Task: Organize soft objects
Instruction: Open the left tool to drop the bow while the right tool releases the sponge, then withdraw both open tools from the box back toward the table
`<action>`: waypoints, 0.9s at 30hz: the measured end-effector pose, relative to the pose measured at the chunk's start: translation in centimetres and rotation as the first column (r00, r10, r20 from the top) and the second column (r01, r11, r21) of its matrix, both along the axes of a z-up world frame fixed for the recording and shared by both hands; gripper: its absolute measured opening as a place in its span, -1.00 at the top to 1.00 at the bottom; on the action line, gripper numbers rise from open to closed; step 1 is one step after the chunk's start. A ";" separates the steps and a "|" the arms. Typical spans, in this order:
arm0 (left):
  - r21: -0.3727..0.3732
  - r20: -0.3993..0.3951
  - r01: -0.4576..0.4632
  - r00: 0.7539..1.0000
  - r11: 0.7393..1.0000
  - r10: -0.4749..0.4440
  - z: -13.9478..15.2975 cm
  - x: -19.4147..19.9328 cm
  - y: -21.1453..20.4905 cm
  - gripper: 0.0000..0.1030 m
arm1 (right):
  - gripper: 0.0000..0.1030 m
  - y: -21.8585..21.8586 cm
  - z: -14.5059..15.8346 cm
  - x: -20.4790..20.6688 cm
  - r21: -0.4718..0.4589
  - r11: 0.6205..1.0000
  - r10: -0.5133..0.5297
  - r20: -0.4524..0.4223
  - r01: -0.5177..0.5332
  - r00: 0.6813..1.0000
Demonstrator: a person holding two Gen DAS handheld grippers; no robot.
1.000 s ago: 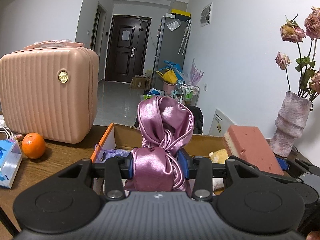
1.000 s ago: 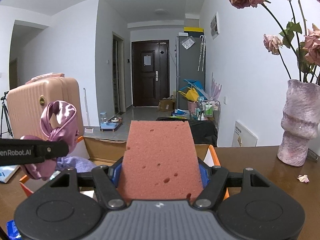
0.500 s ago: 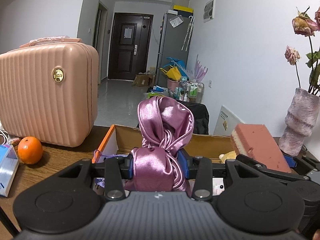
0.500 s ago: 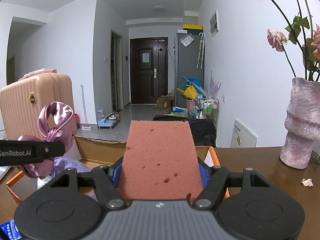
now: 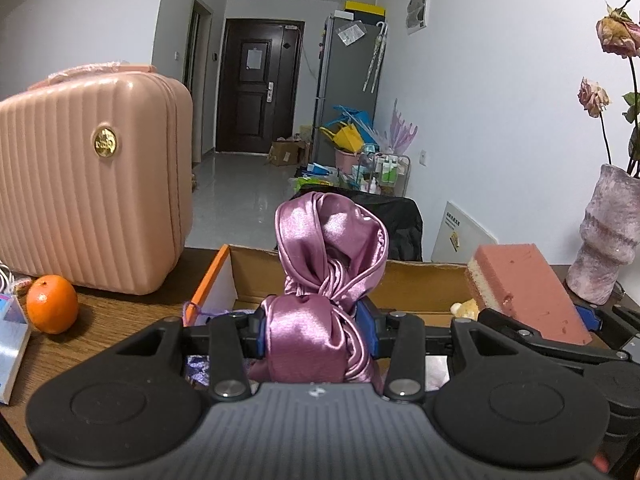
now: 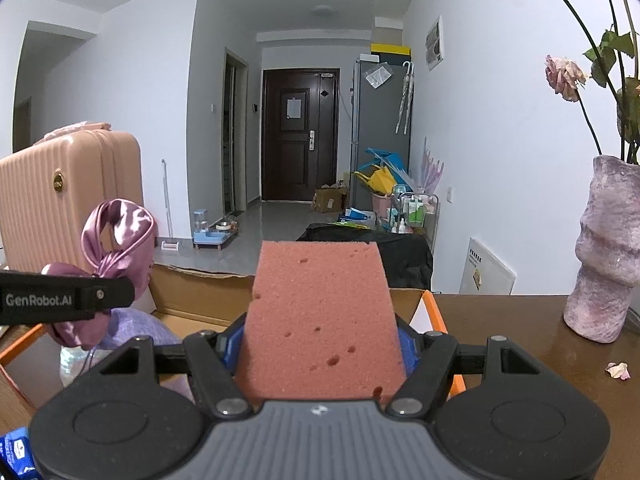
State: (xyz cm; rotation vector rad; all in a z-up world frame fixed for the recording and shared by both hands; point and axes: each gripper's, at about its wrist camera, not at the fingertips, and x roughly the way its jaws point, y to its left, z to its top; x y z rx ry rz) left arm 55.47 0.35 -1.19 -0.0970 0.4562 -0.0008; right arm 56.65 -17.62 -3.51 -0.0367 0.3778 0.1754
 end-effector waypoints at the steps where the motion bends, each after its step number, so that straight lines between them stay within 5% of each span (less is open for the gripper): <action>1: -0.002 -0.003 0.004 1.000 1.000 -0.004 -0.1 0.1 0.0 0.16 | -0.34 0.0 0.0 0.0 -0.002 1.000 0.001 -0.003 -0.001 1.000; 5: 0.002 -0.012 0.004 1.000 1.000 -0.004 -0.2 0.0 -0.1 0.00 | -0.35 -0.1 -0.3 0.1 -0.008 1.000 -0.004 -0.021 0.004 1.000; 12: 0.030 0.034 -0.043 0.999 0.999 0.042 0.1 -0.7 0.0 -0.92 | -0.89 -0.8 -0.3 0.2 0.020 0.999 -0.029 -0.031 0.029 0.999; 27: 0.030 0.027 -0.100 0.995 0.995 0.100 0.2 -0.8 0.7 -1.00 | -1.00 -1.3 -0.4 0.3 0.044 0.998 -0.040 -0.030 0.041 0.999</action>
